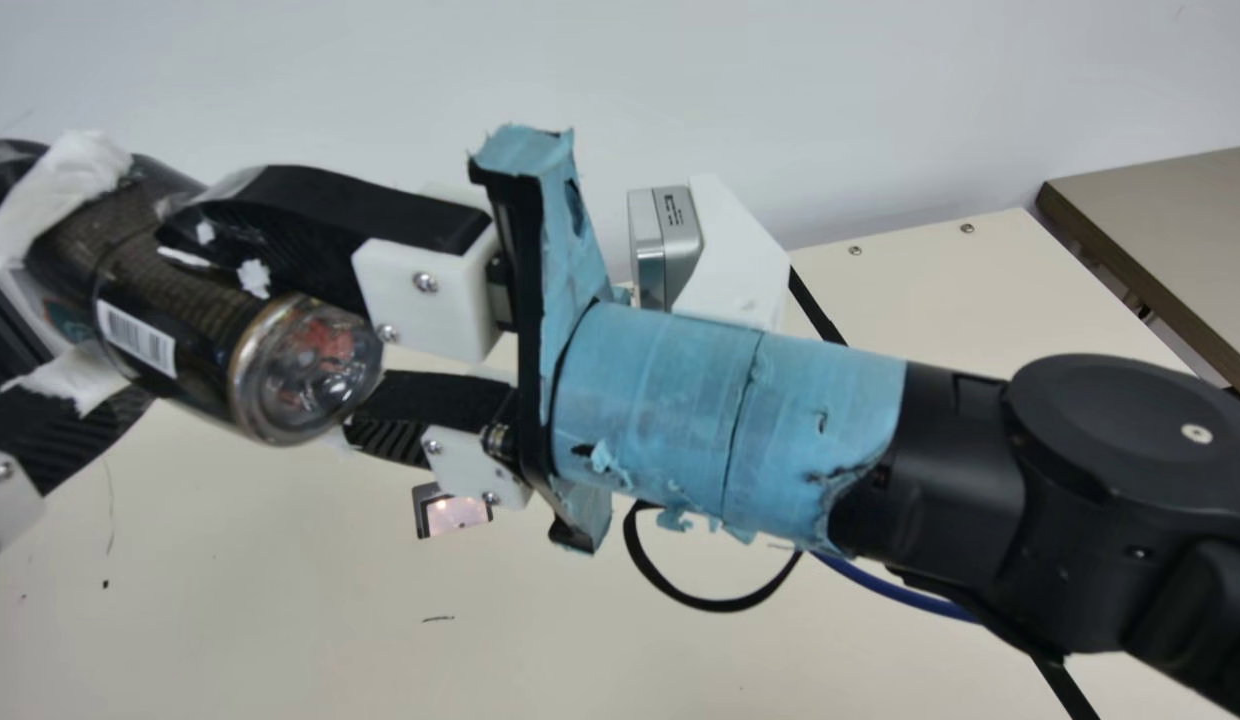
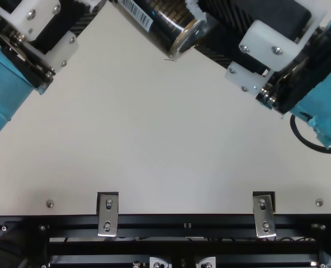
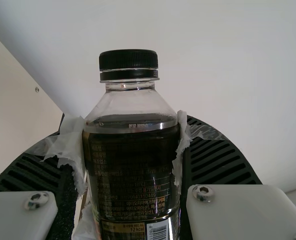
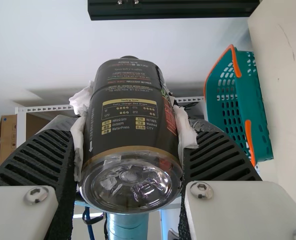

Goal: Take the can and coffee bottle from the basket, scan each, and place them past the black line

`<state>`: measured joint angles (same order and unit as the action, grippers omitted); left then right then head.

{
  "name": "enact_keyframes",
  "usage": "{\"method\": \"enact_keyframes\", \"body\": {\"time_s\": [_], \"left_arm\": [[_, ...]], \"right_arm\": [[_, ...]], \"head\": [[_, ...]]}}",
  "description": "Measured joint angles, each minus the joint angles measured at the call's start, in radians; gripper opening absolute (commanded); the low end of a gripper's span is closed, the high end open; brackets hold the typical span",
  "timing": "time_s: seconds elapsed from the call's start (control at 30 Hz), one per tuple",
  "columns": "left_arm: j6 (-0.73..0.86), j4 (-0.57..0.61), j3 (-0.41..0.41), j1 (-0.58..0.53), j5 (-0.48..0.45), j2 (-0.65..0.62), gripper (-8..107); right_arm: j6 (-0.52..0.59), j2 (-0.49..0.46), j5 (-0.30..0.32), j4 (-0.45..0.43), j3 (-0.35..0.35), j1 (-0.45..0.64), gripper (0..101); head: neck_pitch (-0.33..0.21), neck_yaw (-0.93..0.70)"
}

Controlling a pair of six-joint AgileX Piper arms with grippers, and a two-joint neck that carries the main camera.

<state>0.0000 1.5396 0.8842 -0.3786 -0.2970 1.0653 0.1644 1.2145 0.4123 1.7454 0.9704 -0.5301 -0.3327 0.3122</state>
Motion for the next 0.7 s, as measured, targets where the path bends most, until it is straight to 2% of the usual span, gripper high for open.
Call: {"method": "enact_keyframes", "body": {"time_s": [0.43,0.7], "left_arm": [[0.000,-0.006,0.000,0.002,0.000,0.000,90],[-0.023,-0.068,-0.030,0.083,0.059,-0.045,90]], "right_arm": [[0.000,0.000,0.000,-0.001,0.000,0.000,0],[0.000,0.000,0.000,-0.001,0.000,0.000,0]], "head": [[0.000,0.000],[0.005,0.000]]}}
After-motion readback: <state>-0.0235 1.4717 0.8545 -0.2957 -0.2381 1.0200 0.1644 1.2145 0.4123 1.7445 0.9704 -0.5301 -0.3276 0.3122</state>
